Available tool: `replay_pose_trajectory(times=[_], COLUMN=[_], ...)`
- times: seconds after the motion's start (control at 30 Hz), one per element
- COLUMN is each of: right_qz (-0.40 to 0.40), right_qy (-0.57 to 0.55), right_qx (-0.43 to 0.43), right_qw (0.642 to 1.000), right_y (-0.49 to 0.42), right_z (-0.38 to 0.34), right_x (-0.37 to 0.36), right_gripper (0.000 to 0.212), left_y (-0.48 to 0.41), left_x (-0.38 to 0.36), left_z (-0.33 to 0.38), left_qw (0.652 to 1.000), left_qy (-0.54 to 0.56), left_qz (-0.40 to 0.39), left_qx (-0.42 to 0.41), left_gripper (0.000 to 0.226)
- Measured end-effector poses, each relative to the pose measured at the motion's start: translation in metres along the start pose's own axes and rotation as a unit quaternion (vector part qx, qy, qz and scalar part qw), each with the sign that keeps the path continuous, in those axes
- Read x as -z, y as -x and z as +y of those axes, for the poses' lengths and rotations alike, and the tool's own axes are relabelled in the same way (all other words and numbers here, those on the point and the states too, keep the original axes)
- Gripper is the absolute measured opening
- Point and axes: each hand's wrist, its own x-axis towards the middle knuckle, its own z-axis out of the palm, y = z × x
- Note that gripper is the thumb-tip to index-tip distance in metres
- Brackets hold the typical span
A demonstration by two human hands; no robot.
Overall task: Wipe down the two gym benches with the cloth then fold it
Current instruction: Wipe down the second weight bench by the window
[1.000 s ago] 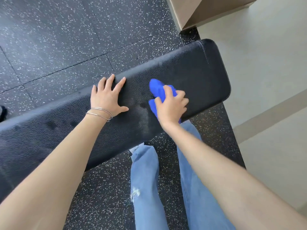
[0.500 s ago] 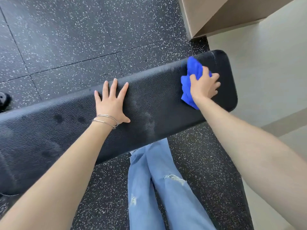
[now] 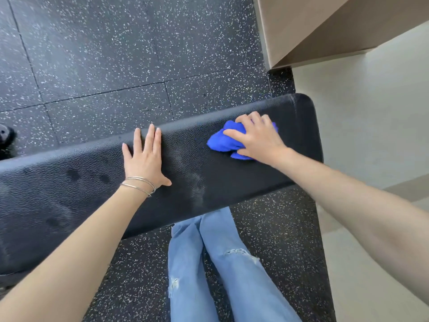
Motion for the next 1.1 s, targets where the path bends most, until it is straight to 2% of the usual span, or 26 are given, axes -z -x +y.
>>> replay_pose_trajectory(times=[0.03, 0.1, 0.13, 0.2, 0.23, 0.27, 0.3, 0.37, 0.5, 0.63, 0.8, 0.83, 0.87, 0.93, 1.0, 1.03, 1.1], right_qz=[-0.005, -0.004, 0.011, 0.036, 0.035, 0.028, 0.02, 0.02, 0.057, 0.043, 0.001, -0.008, -0.007, 0.004, 0.007, 0.005, 0.016], right_qy=[0.003, -0.031, -0.07, -0.151, -0.181, -0.194, -0.188, -0.158, -0.138, -0.116, -0.076, -0.052, -0.04, -0.08, -0.147, -0.162, -0.175], right_qx=[-0.025, -0.163, -0.256, -0.436, -0.497, -0.527, -0.53, -0.493, -0.377, -0.243, -0.043, -0.03, -0.058, -0.207, -0.377, -0.426, -0.472], right_qw=[1.0, 0.986, 0.964, 0.886, 0.848, 0.827, 0.826, 0.855, 0.914, 0.962, 0.996, 0.998, 0.997, 0.975, 0.914, 0.89, 0.864], right_y=[0.002, 0.004, 0.003, -0.003, -0.007, -0.012, -0.017, -0.027, -0.048, -0.061, -0.05, -0.047, -0.043, -0.033, -0.028, -0.029, -0.037], right_z=[0.019, 0.05, 0.063, 0.086, 0.092, 0.092, 0.087, 0.062, -0.014, -0.065, -0.015, 0.001, 0.016, 0.037, 0.04, 0.034, 0.01], right_x=[0.0, -0.003, -0.006, -0.006, -0.004, -0.002, 0.0, 0.001, 0.006, 0.011, 0.019, 0.019, 0.017, 0.012, 0.009, 0.009, 0.011], right_gripper=[0.053, 0.051, 0.049, 0.044, 0.044, 0.044, 0.044, 0.044, 0.045, 0.048, 0.051, 0.051, 0.05, 0.048, 0.046, 0.046, 0.047], left_y=[0.0, -0.001, -0.001, 0.0, 0.0, 0.0, 0.0, -0.001, 0.001, 0.005, 0.017, 0.021, 0.023, 0.025, 0.026, 0.026, 0.027], left_x=[0.0, 0.001, 0.002, 0.003, 0.004, 0.005, 0.006, 0.007, 0.007, 0.006, -0.004, -0.006, -0.008, -0.009, -0.01, -0.01, -0.011], left_z=[0.0, 0.0, 0.0, 0.002, 0.003, 0.006, 0.007, 0.008, 0.002, -0.001, -0.009, -0.01, -0.012, -0.017, -0.023, -0.026, -0.032], left_qw=[1.0, 1.0, 1.0, 1.0, 1.0, 1.0, 1.0, 0.999, 1.0, 1.0, 0.999, 0.999, 0.999, 0.999, 0.998, 0.998, 0.997], left_qy=[-0.005, -0.01, -0.011, -0.012, -0.011, -0.01, -0.008, -0.005, 0.015, 0.021, 0.008, 0.007, 0.007, 0.011, 0.015, 0.014, 0.013], left_qz=[-0.004, -0.008, -0.009, -0.014, -0.019, -0.023, -0.028, -0.032, -0.023, -0.004, 0.022, 0.025, 0.029, 0.034, 0.037, 0.039, 0.045], left_qx=[-0.003, -0.004, -0.003, 0.001, 0.004, 0.008, 0.011, 0.013, 0.004, -0.002, -0.027, -0.03, -0.032, -0.039, -0.049, -0.055, -0.064], left_gripper=[0.143, 0.143, 0.143, 0.143, 0.144, 0.144, 0.144, 0.145, 0.145, 0.141, 0.123, 0.119, 0.117, 0.113, 0.111, 0.11, 0.107])
